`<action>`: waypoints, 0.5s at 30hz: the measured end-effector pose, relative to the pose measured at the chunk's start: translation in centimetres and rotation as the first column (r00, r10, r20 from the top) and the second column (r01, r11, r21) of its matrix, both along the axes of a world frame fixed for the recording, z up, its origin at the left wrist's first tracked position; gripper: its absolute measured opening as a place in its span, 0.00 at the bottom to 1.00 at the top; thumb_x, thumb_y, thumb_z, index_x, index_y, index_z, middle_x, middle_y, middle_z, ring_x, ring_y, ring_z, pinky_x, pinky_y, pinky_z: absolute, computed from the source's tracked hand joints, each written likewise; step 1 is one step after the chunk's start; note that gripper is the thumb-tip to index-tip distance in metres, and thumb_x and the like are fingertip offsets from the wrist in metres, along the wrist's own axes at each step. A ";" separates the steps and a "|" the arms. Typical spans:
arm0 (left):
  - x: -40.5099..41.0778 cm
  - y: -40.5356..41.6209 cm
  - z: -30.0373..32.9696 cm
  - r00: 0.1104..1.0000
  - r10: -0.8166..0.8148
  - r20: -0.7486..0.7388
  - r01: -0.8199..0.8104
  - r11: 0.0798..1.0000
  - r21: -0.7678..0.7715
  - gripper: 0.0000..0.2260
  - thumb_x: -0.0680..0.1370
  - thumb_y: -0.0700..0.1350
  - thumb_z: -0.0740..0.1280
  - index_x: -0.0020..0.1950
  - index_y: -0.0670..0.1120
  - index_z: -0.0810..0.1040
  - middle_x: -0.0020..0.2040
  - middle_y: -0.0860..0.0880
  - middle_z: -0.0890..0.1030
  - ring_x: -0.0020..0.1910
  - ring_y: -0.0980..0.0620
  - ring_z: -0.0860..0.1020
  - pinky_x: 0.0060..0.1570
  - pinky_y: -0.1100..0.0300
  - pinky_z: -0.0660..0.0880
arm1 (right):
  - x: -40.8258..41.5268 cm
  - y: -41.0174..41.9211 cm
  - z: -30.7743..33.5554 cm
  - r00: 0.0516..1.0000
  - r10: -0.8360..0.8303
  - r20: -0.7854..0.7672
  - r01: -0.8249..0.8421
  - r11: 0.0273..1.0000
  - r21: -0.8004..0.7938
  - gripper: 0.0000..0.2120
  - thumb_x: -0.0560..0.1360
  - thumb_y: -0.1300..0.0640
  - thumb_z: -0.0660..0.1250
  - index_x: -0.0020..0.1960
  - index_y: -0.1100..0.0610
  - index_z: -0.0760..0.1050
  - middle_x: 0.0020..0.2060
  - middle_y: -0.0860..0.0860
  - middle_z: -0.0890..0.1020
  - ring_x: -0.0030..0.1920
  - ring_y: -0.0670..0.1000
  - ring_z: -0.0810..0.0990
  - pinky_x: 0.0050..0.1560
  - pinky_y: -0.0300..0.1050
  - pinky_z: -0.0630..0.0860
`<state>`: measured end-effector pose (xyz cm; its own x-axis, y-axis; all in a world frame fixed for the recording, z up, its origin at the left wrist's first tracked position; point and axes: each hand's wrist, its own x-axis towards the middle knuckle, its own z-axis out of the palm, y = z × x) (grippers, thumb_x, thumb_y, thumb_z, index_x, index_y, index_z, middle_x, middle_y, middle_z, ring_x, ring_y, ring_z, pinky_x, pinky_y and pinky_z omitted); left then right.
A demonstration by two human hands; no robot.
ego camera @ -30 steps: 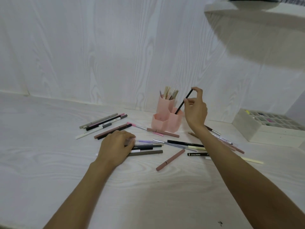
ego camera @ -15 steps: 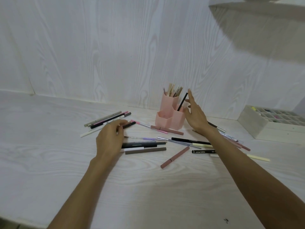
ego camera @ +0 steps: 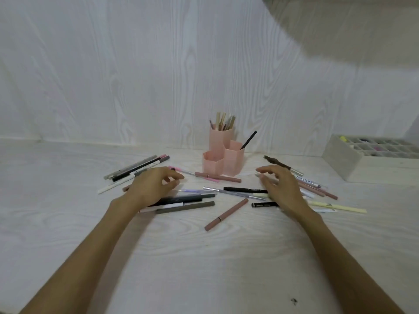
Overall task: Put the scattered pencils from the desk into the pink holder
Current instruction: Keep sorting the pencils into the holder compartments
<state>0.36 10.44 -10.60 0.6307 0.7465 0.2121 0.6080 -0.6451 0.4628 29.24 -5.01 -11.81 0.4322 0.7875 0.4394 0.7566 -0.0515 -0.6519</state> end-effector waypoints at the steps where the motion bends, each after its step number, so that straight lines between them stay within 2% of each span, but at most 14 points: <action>1: 0.6 0.1 1.0 0.992 -0.045 -0.119 0.046 0.999 0.011 0.08 0.77 0.51 0.66 0.54 0.58 0.81 0.49 0.60 0.80 0.46 0.59 0.76 0.44 0.61 0.71 | 0.0 -0.1 -0.3 0.999 0.033 0.022 -0.032 0.999 -0.026 0.07 0.76 0.52 0.65 0.52 0.48 0.78 0.50 0.43 0.80 0.56 0.47 0.74 0.56 0.42 0.70; 4: 2.9 0.3 3.6 0.890 -0.130 -0.436 0.174 0.983 0.063 0.08 0.75 0.55 0.68 0.53 0.57 0.82 0.48 0.59 0.82 0.48 0.57 0.78 0.52 0.61 0.70 | 0.3 -0.3 -1.0 0.981 0.119 0.155 -0.094 0.983 -0.156 0.13 0.73 0.40 0.64 0.51 0.45 0.79 0.49 0.40 0.79 0.53 0.42 0.73 0.54 0.42 0.69; 7: 4.5 0.0 4.6 0.771 -0.116 -0.627 0.286 0.942 0.177 0.08 0.74 0.55 0.70 0.50 0.57 0.82 0.47 0.58 0.82 0.49 0.55 0.78 0.44 0.60 0.62 | 0.5 -0.4 -1.4 0.971 0.161 0.175 -0.119 0.966 -0.229 0.13 0.72 0.40 0.67 0.52 0.44 0.80 0.50 0.42 0.79 0.56 0.43 0.72 0.52 0.42 0.69; 9: 5.0 -0.2 4.7 0.746 -0.118 -0.655 0.320 0.927 0.198 0.07 0.74 0.55 0.69 0.49 0.56 0.82 0.44 0.57 0.80 0.50 0.54 0.77 0.45 0.60 0.62 | 0.7 -0.5 -1.6 0.971 0.158 0.182 -0.119 0.971 -0.207 0.10 0.73 0.44 0.68 0.52 0.46 0.80 0.53 0.45 0.81 0.61 0.46 0.72 0.51 0.41 0.69; 11: 4.8 -0.3 4.5 0.746 -0.119 -0.655 0.327 0.922 0.205 0.06 0.75 0.55 0.68 0.49 0.55 0.81 0.46 0.58 0.80 0.51 0.55 0.77 0.54 0.59 0.66 | 0.4 -0.4 -1.6 0.971 0.157 0.179 -0.123 0.974 -0.189 0.09 0.74 0.47 0.67 0.53 0.47 0.80 0.53 0.45 0.81 0.64 0.47 0.71 0.51 0.42 0.69; 13: 4.4 -0.3 4.2 0.749 -0.113 -0.652 0.332 0.917 0.222 0.06 0.76 0.54 0.66 0.49 0.54 0.80 0.48 0.58 0.81 0.52 0.57 0.77 0.67 0.56 0.62 | 0.2 -0.4 -1.6 0.971 0.159 0.181 -0.125 0.975 -0.185 0.09 0.75 0.48 0.66 0.53 0.47 0.80 0.53 0.47 0.81 0.63 0.48 0.72 0.50 0.44 0.71; 15: 3.8 -0.4 4.0 0.763 -0.102 -0.638 0.335 0.907 0.256 0.06 0.78 0.53 0.64 0.51 0.54 0.78 0.49 0.58 0.80 0.56 0.58 0.76 0.68 0.60 0.59 | 0.1 -0.4 -1.7 0.972 0.154 0.177 -0.123 0.977 -0.173 0.09 0.76 0.48 0.65 0.53 0.48 0.81 0.51 0.48 0.81 0.61 0.50 0.73 0.49 0.45 0.71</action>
